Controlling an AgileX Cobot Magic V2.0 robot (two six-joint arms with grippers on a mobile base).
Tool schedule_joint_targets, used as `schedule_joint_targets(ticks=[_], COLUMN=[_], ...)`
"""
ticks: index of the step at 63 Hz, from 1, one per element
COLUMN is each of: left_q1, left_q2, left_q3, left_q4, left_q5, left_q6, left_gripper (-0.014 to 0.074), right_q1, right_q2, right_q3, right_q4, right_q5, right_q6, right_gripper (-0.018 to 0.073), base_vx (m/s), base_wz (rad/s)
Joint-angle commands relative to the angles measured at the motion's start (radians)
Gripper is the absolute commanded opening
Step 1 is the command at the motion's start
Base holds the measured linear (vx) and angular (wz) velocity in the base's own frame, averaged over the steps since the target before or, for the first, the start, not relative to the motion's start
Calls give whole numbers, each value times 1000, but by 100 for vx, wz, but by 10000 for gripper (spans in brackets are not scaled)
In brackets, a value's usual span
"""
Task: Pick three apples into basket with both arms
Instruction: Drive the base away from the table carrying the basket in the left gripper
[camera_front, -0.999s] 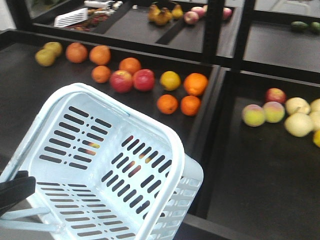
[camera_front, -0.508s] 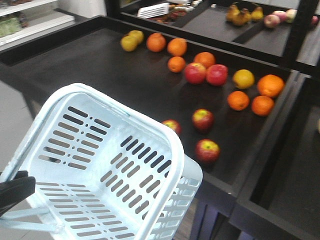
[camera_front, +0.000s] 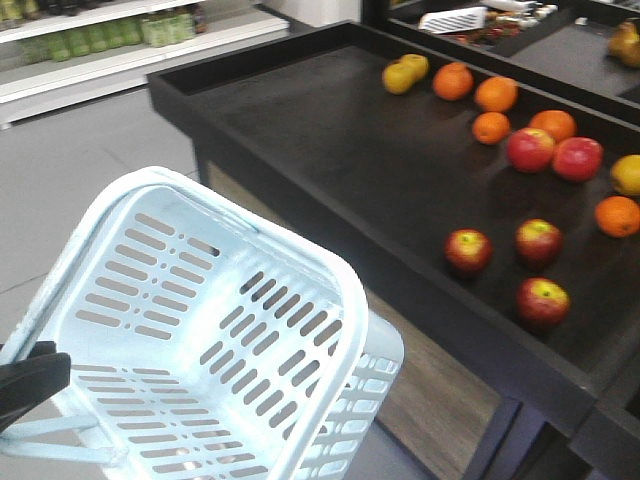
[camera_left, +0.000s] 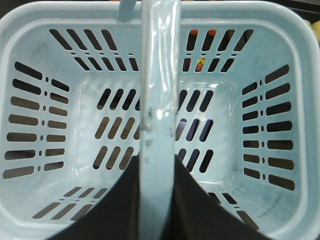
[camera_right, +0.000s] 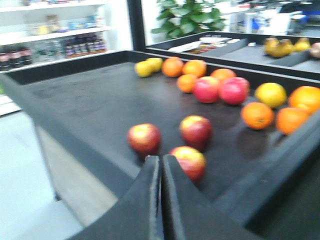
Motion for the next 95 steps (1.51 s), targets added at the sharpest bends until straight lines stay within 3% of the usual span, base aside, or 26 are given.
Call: schedule_joint_targets(ticks=[1, 95], left_q1=[-2, -2], left_q2=[-2, -2], left_q3=[-30, -30], left_q4=[-38, -38], left_q5=[-99, -99], left_q6=[-5, -5], left_gripper=[-7, -6], right_q1=[-6, -6], right_q2=[-13, -13], right_q3=[14, 14], right_q4=[-11, -11], right_q5=[-78, -78], right_q6=[0, 0], right_gripper=[-5, -5], base_vx=[-13, -6], base_wz=[50, 41])
